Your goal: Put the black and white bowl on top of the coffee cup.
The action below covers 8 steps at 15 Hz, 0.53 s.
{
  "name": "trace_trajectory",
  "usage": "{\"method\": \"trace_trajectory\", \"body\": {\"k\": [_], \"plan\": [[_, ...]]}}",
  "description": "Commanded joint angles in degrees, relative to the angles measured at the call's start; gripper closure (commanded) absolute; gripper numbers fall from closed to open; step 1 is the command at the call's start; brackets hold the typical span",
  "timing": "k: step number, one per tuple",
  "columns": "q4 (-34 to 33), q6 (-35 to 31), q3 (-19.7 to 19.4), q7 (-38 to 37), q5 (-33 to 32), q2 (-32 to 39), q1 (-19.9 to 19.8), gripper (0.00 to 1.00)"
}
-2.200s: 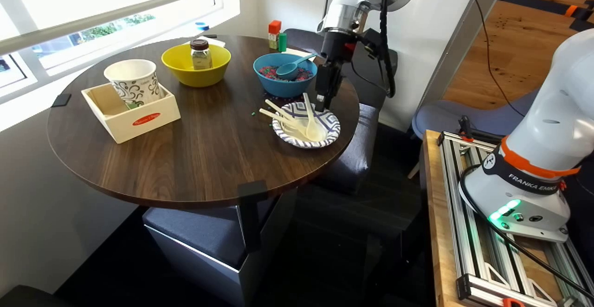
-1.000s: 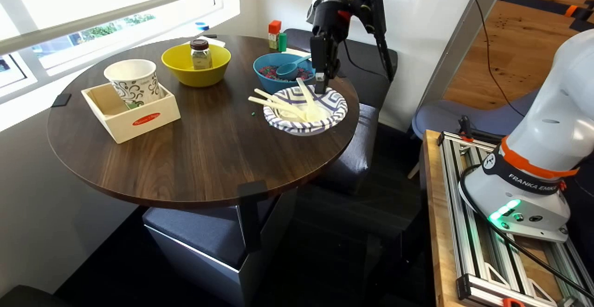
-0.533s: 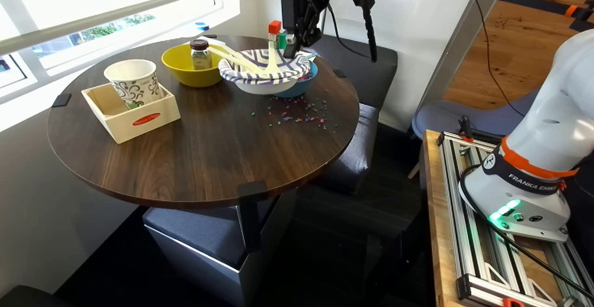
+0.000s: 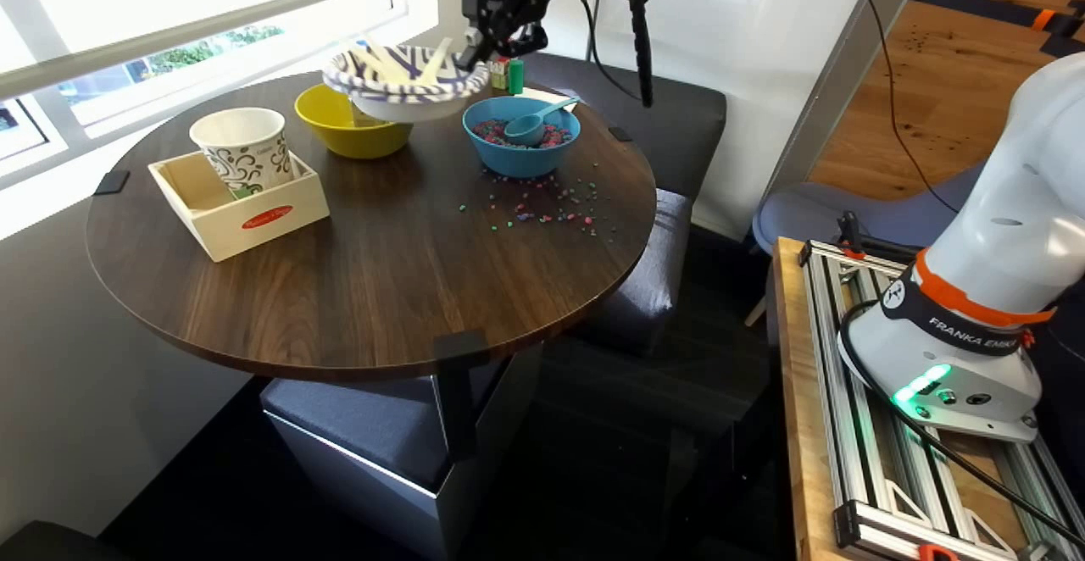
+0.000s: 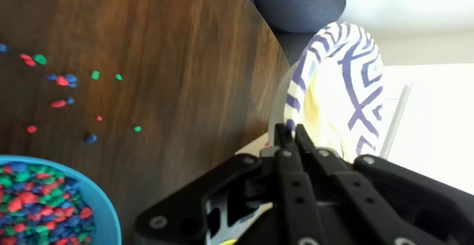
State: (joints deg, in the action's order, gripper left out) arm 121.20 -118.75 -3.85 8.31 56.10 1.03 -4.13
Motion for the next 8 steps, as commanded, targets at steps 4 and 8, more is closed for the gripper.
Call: {"method": "trace_trajectory", "body": {"k": [4,8], "plan": [[-10.00,-18.64,4.37,-13.01,0.55,6.70,4.77,0.99],[-16.56,-17.28,4.72,-22.89,-9.79,11.68,6.24,0.99]]}}
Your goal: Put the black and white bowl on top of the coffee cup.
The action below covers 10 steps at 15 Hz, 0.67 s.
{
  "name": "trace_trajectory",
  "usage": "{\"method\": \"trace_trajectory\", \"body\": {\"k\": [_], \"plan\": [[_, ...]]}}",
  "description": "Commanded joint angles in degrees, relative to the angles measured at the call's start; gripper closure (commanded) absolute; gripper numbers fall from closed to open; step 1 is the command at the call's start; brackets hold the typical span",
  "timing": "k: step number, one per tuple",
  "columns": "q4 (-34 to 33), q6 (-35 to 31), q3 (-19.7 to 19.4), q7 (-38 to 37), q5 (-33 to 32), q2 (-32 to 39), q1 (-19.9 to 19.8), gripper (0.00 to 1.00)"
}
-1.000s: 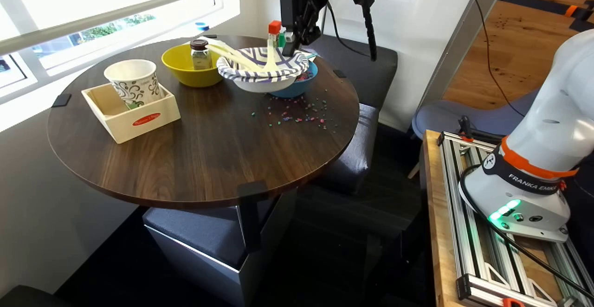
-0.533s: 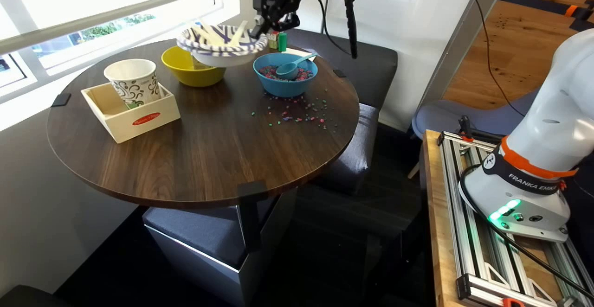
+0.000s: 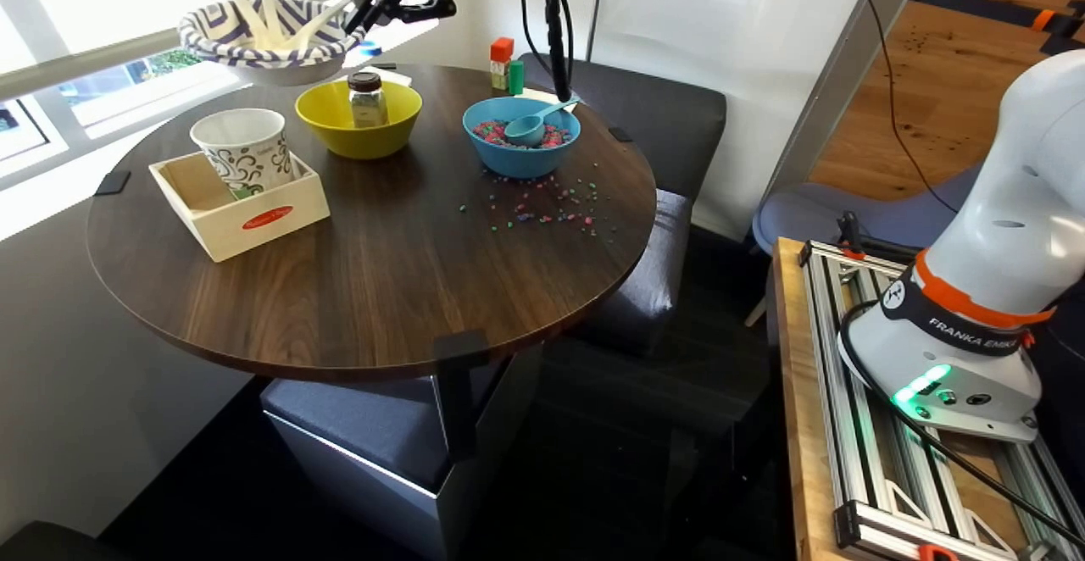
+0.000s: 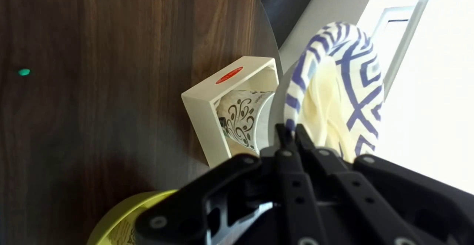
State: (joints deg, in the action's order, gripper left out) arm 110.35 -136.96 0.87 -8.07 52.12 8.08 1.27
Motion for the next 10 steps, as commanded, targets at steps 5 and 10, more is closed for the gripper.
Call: {"method": "trace_trajectory", "body": {"k": [5,10], "plan": [[-14.57,0.64,1.20,-9.06,-6.82,11.24,1.21,0.99],[-19.87,1.58,1.80,-9.25,-7.81,16.55,1.08,0.99]]}}
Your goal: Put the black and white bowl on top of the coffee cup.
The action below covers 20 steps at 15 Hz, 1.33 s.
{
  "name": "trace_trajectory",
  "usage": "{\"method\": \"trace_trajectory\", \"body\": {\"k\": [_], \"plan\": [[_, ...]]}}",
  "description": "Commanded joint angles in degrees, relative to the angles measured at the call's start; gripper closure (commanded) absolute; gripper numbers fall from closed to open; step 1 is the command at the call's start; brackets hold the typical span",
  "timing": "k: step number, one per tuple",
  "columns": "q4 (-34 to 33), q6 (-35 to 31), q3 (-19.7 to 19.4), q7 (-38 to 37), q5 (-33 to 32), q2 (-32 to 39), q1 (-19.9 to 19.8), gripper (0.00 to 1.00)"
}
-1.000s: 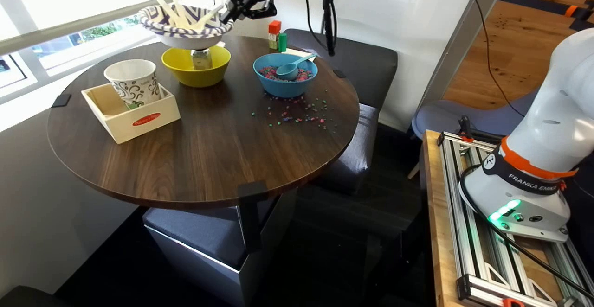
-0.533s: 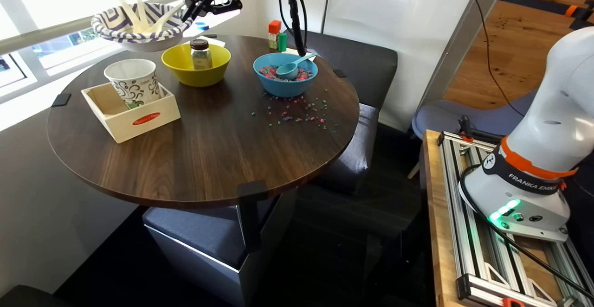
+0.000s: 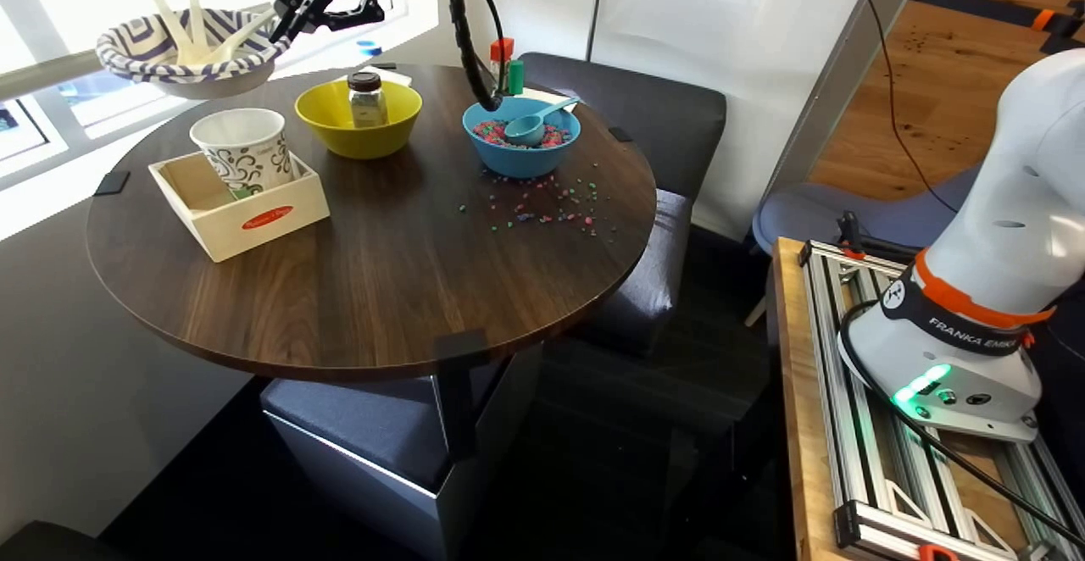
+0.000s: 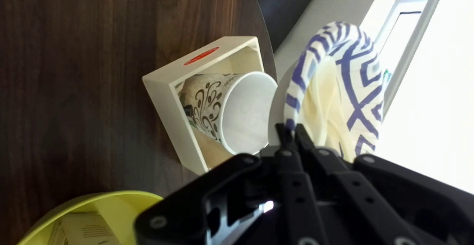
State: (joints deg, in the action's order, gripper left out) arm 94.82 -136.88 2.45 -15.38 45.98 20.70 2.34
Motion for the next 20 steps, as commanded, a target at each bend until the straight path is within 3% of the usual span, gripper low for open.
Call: {"method": "trace_trajectory", "body": {"k": [1,20], "plan": [[-4.73,1.60,0.28,-1.83,-1.71,4.64,-0.12,0.99],[-1.83,1.53,1.25,0.77,0.10,4.65,-1.78,0.99]]}}
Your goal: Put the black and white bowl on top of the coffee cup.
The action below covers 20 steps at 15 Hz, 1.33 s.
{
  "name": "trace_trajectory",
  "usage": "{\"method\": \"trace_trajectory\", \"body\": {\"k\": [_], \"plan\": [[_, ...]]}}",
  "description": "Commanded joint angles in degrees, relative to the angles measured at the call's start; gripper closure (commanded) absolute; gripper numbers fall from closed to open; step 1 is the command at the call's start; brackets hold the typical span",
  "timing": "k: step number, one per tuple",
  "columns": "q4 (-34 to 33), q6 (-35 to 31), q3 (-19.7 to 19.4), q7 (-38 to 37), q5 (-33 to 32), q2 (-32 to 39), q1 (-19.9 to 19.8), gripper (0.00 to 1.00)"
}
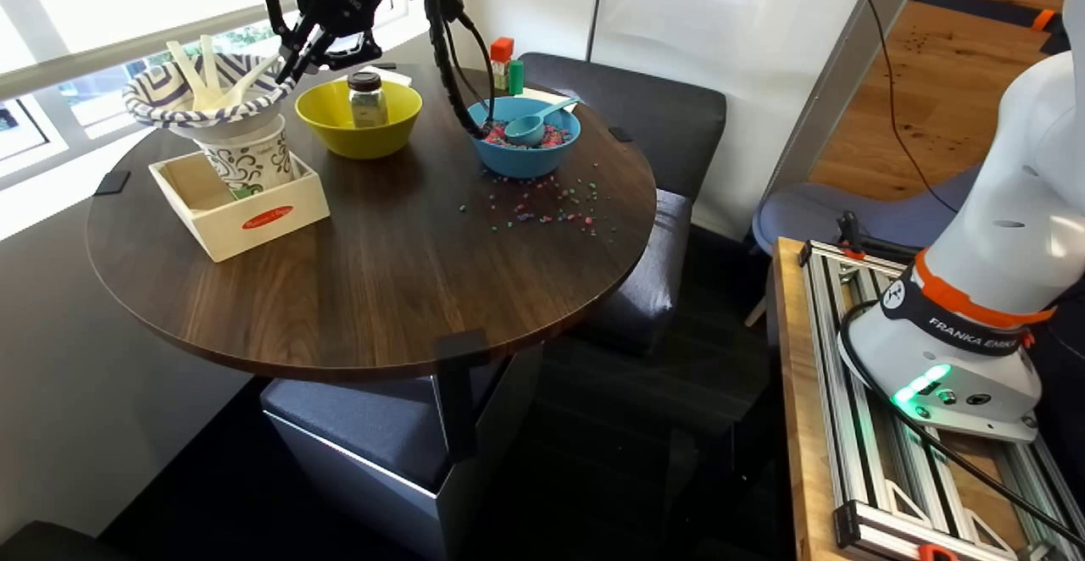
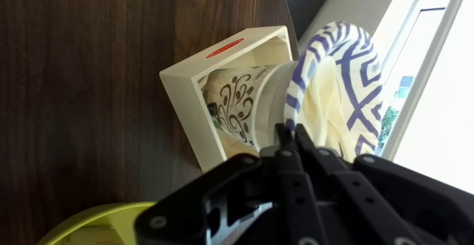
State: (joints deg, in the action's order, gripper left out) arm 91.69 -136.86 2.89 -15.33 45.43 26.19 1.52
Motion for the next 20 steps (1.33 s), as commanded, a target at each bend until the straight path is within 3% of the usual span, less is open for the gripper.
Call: {"method": "trace_trajectory", "body": {"k": [1,5,6,9,16,20], "plan": [[1.62,1.39,0.85,0.91,0.88,-0.98,-1.06,0.99],[2.23,1.94,0.67,0.72,0.78,-1.06,-1.31,0.99],[2.31,2.23,0.57,0.52,0.53,-1.03,-1.33,0.71],[2.47,3.56,0.50,0.36,0.42,-1.03,-1.52,0.57],[5.16,4.74,0.04,1.11,0.52,-4.26,-2.37,0.04],[12.83,13.05,-1.84,5.62,-2.28,-11.96,-4.81,0.00]]}}
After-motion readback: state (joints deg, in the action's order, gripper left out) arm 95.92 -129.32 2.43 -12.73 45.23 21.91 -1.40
